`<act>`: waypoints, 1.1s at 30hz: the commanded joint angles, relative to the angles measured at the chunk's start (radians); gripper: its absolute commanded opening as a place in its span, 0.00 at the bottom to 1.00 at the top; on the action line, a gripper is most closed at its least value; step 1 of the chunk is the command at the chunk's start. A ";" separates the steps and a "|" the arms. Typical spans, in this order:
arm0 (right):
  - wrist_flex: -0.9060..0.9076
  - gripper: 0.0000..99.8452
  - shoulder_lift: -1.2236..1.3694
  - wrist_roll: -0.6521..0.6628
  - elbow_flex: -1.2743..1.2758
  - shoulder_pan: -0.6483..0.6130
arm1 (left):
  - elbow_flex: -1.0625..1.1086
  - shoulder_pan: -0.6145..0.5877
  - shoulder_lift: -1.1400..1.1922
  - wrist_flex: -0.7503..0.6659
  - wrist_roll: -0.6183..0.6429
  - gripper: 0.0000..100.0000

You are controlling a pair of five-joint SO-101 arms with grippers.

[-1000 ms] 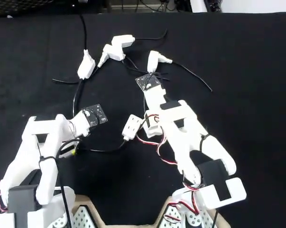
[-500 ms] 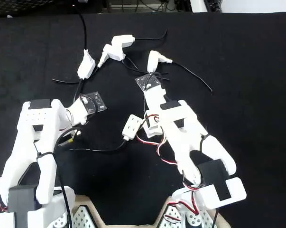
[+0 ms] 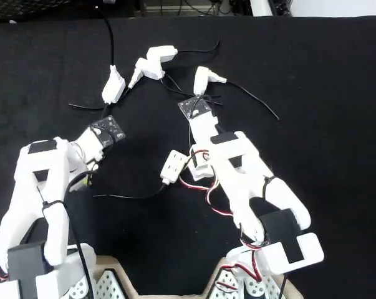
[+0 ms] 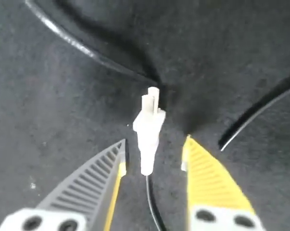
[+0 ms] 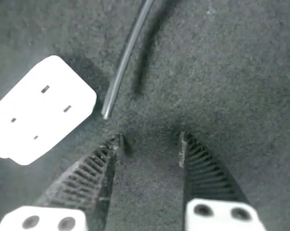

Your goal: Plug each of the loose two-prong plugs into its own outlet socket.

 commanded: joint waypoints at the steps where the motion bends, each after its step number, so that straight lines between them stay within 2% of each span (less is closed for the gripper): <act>1: -0.006 0.18 -0.025 -0.002 0.002 -0.014 | -0.044 -0.022 -0.017 -0.014 0.002 0.21; 14: -0.006 0.18 -0.025 -0.002 0.001 -0.014 | -0.177 -0.050 -0.003 -0.026 0.000 0.21; 20: -0.006 0.18 -0.025 -0.002 0.001 -0.014 | -0.067 -0.058 0.064 -0.239 0.000 0.21; 24: -0.006 0.18 -0.025 -0.002 0.001 -0.014 | -0.045 -0.058 0.146 -0.292 0.000 0.21; 29: -0.006 0.18 -0.025 -0.002 0.001 -0.014 | -0.036 -0.050 0.192 -0.269 0.008 0.21; 33: -0.006 0.18 -0.025 -0.002 0.001 -0.014 | -0.045 -0.027 0.149 -0.103 0.008 0.21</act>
